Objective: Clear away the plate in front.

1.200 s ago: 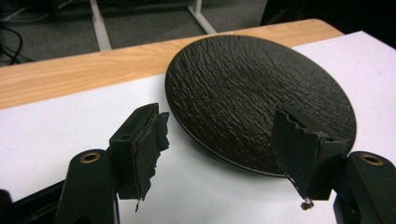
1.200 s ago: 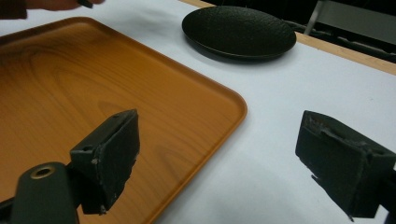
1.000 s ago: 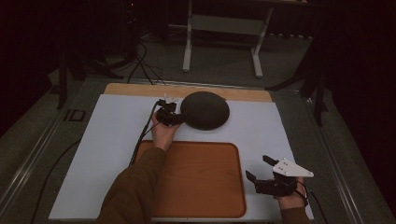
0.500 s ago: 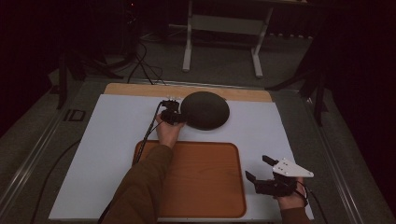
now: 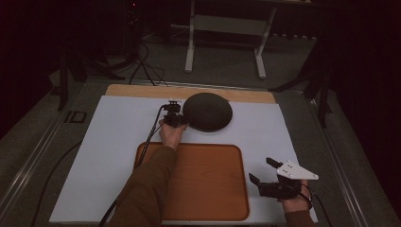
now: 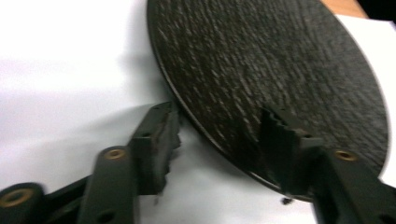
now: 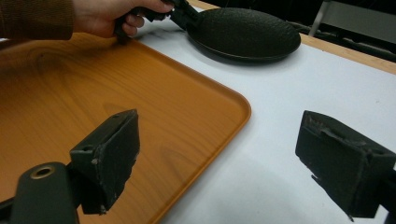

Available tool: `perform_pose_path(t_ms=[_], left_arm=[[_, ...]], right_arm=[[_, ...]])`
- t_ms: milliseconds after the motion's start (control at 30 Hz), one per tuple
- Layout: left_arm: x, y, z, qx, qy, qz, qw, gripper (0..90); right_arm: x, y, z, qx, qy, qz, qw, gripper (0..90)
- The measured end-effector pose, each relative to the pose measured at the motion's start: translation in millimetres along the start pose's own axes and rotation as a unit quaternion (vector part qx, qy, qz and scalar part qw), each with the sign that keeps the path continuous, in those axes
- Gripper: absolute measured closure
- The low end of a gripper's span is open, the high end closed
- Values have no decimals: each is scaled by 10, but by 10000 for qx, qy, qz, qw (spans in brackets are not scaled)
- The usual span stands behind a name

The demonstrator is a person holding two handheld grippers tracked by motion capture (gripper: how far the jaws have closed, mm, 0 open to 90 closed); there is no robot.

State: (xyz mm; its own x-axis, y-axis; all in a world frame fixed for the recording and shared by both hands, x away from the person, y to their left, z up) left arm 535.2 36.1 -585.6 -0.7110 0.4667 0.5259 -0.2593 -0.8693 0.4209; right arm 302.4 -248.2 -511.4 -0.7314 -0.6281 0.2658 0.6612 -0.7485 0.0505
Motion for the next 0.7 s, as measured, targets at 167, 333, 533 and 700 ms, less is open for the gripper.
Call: perform_pose_path(t_ms=[167,333,533,700], left_arm=[[-21,23,4,550,-21,-184,9983,520],[-46,-1,26,1254,14,-317,9916,552],[-107,-22,65,2053,108,-532,9772,560],[-122,-46,38,2162,44,-298,9759,698]], right_arm=[[-2,-3,0,3,-7,1,10000,135],[-3,-3,1,2,-1,6,10000,135],[11,8,3,-25,15,-4,10000,135],[8,10,2,-30,12,-4,10000,136]])
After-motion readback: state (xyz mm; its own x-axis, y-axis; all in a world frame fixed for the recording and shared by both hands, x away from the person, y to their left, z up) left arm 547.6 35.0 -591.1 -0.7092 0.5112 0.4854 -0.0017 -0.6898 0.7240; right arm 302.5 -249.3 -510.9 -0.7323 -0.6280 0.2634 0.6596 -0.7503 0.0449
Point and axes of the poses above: each handheld gripper's, and its own axes: x roughly backward along the jaws, z roughly out of its top, y roughly to its right, the point moved 8 cm from there along -x, roughly forward along the jaws, and after that the axes turned 12 degrees about y, right-handed, at the moved point
